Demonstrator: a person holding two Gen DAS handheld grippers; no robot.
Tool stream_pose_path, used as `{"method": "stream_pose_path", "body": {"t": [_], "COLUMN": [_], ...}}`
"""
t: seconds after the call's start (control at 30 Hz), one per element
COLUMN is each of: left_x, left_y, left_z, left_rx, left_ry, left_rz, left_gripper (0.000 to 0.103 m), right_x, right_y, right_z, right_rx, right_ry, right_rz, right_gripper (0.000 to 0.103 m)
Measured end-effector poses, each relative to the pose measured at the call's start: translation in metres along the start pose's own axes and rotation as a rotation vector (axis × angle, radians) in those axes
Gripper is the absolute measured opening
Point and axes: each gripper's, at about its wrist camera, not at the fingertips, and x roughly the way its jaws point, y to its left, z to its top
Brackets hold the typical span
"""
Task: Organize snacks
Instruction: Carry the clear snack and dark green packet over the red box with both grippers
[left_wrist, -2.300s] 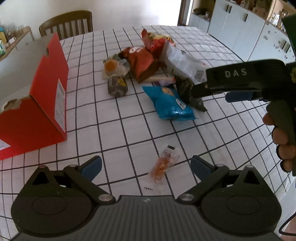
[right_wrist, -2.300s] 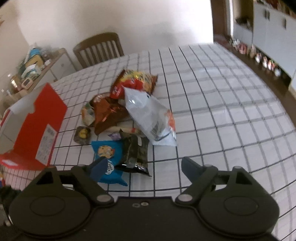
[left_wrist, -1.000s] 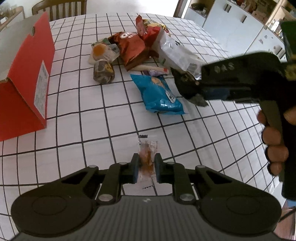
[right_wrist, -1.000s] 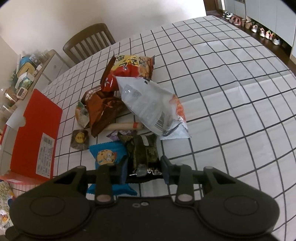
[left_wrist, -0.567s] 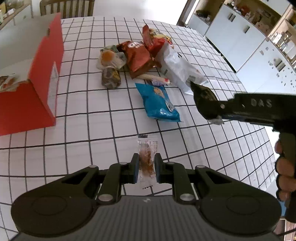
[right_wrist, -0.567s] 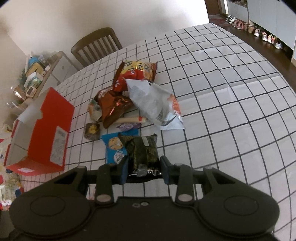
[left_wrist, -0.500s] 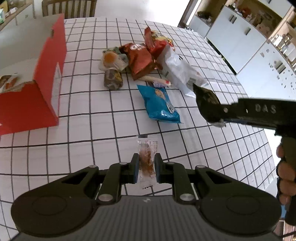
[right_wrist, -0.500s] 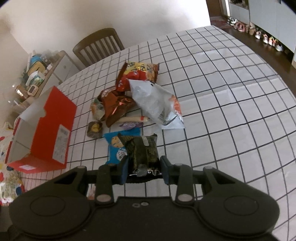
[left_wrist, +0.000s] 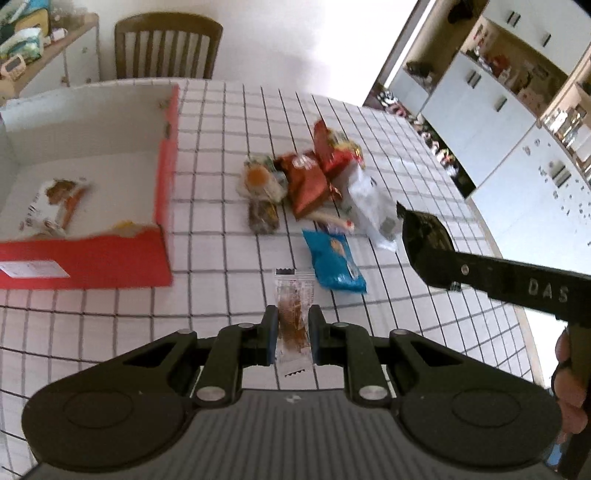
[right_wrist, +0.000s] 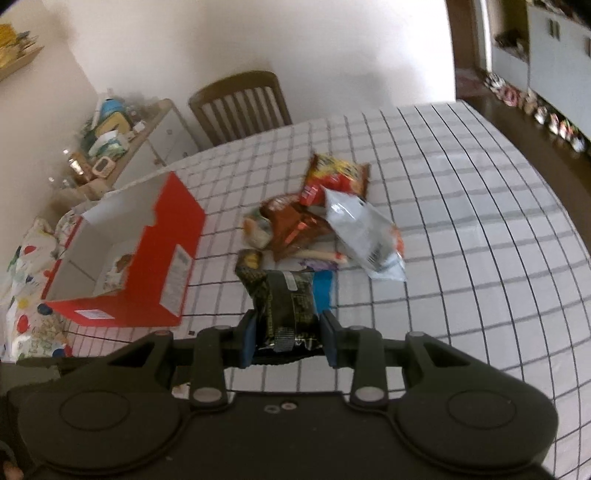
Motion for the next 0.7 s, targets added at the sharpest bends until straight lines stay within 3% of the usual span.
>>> {"method": "stream_pose_path", "body": {"t": [0.7], "left_x": [-0.066], "left_y": [0.072], "left_z": [0.049], "left_rx": [-0.067], "left_ry": [-0.153], "left_rz": [0.084], "left_gripper": [0.017], "right_x": [-0.004], "right_y": [0.101], "right_z": [0.034], "right_rx": [-0.193], "right_ry": [-0.09], "right_rz": [0.059], "right_gripper": [0.034]}}
